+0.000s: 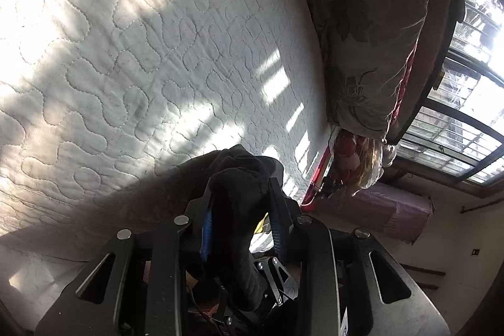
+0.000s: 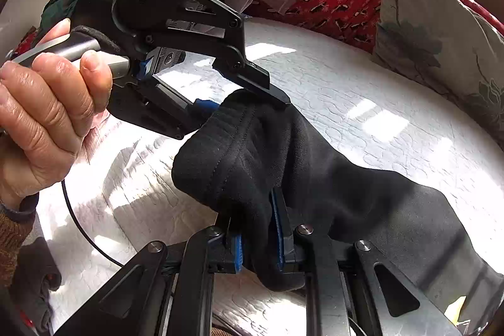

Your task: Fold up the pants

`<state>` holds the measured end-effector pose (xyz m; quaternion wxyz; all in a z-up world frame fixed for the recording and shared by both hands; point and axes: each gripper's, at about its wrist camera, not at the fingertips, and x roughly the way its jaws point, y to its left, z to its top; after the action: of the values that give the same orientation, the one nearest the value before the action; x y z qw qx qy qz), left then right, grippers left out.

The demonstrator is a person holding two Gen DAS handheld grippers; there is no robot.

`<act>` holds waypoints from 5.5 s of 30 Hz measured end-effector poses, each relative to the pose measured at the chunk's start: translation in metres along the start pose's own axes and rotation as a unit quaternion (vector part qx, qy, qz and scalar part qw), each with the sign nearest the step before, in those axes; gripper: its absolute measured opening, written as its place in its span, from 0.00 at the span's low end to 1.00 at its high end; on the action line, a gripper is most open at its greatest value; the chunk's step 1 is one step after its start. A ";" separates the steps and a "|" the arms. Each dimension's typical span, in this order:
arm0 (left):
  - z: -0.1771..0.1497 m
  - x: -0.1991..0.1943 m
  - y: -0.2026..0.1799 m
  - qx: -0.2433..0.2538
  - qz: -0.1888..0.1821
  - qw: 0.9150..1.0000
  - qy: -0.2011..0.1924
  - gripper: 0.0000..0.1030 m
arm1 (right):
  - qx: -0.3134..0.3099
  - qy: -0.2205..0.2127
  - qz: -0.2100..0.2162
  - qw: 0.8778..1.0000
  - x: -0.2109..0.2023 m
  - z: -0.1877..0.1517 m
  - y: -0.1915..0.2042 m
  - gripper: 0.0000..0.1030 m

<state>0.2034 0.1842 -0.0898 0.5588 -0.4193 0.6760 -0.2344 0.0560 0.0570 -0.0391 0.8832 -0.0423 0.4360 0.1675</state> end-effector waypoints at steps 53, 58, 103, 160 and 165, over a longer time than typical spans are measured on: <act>-0.244 0.298 -0.102 0.021 0.178 0.982 -0.063 0.53 | 0.366 0.059 0.103 0.923 -0.108 -0.192 -0.443 0.55; -0.252 0.309 -0.104 0.026 0.187 0.979 -0.079 0.53 | 0.342 0.076 0.156 0.923 -0.079 -0.168 -0.456 0.57; -0.222 0.347 -0.112 -0.158 0.077 0.977 -0.120 0.79 | 0.352 0.097 0.297 0.882 -0.051 -0.181 -0.493 0.26; -0.198 0.320 -0.117 -0.138 -0.035 0.990 -0.004 0.10 | 0.397 0.076 0.203 0.892 -0.114 -0.155 -0.457 0.19; -0.195 0.323 -0.114 -0.133 -0.022 0.991 -0.009 0.10 | 0.381 0.083 0.183 0.902 -0.117 -0.140 -0.448 0.19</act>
<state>0.0446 -0.1747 -0.1292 0.4988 -0.5066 0.6869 -0.1506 0.0332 -0.4256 -0.0659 0.7463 0.3643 0.5384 0.1426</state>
